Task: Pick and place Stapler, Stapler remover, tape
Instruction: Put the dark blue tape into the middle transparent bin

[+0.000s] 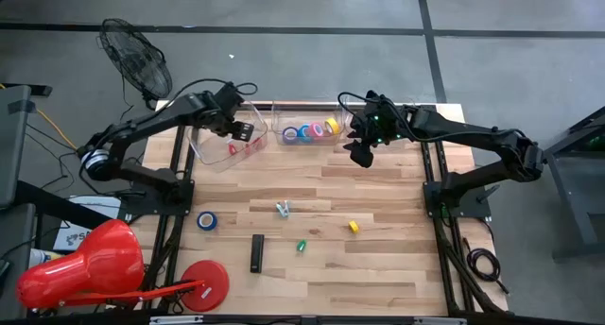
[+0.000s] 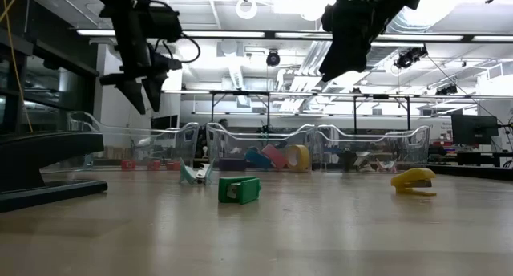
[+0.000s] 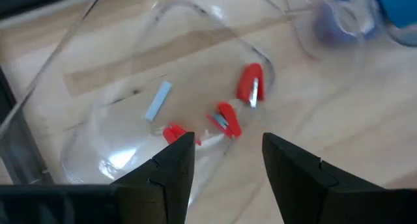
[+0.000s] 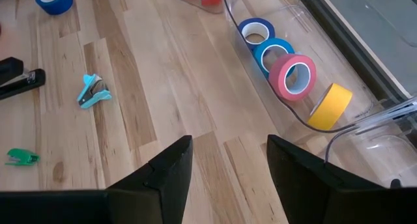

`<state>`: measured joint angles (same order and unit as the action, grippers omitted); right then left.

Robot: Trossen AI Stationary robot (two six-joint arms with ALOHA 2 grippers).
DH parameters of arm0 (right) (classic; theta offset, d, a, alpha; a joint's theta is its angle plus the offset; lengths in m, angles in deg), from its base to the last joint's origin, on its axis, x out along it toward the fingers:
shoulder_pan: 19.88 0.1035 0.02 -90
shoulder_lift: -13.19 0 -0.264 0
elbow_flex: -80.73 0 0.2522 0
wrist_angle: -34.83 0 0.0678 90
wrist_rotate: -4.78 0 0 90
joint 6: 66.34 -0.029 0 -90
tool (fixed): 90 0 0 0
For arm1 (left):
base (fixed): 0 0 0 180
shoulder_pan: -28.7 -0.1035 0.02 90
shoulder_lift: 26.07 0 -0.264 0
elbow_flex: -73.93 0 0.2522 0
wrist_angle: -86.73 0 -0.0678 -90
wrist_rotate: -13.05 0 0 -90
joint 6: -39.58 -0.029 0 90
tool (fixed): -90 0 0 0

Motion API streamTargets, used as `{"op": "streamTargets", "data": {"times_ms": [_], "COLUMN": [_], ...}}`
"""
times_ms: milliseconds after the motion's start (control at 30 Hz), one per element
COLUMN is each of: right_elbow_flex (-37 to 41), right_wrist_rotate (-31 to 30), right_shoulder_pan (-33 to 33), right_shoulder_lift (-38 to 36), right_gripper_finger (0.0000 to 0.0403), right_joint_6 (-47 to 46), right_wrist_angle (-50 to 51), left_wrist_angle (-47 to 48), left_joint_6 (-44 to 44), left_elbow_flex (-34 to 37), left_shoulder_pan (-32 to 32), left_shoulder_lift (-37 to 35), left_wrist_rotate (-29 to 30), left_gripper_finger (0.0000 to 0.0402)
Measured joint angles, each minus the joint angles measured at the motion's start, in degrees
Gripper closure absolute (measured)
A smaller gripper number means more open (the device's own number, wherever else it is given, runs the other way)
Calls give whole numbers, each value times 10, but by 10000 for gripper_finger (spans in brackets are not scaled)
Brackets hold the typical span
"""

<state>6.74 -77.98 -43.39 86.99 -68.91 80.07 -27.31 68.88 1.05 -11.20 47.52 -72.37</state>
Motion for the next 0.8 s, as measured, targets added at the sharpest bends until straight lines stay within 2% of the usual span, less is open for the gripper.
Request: {"op": "streamTargets", "data": {"times_ms": [133, 267, 600, 800], "right_elbow_flex": [0, 0, 0, 0], "right_wrist_rotate": [0, 0, 2, 15], "right_shoulder_pan": [0, 0, 0, 0], "right_shoulder_lift": [0, 0, 0, 0], "right_gripper_finger": [215, 215, 215, 215], "right_joint_6": [2, 5, 5, 11], "right_wrist_angle": [0, 0, 0, 1], "left_wrist_angle": [34, 64, 128, 170], "left_joint_6": [-3, 36, 173, 283], "left_elbow_flex": [0, 0, 0, 0], "left_shoulder_pan": [30, 76, 215, 311], "left_shoulder_lift": [-30, -49, -64, -62], "left_wrist_rotate": [-6, 1, 14, 23], "left_gripper_finger": [225, 225, 225, 225]}}
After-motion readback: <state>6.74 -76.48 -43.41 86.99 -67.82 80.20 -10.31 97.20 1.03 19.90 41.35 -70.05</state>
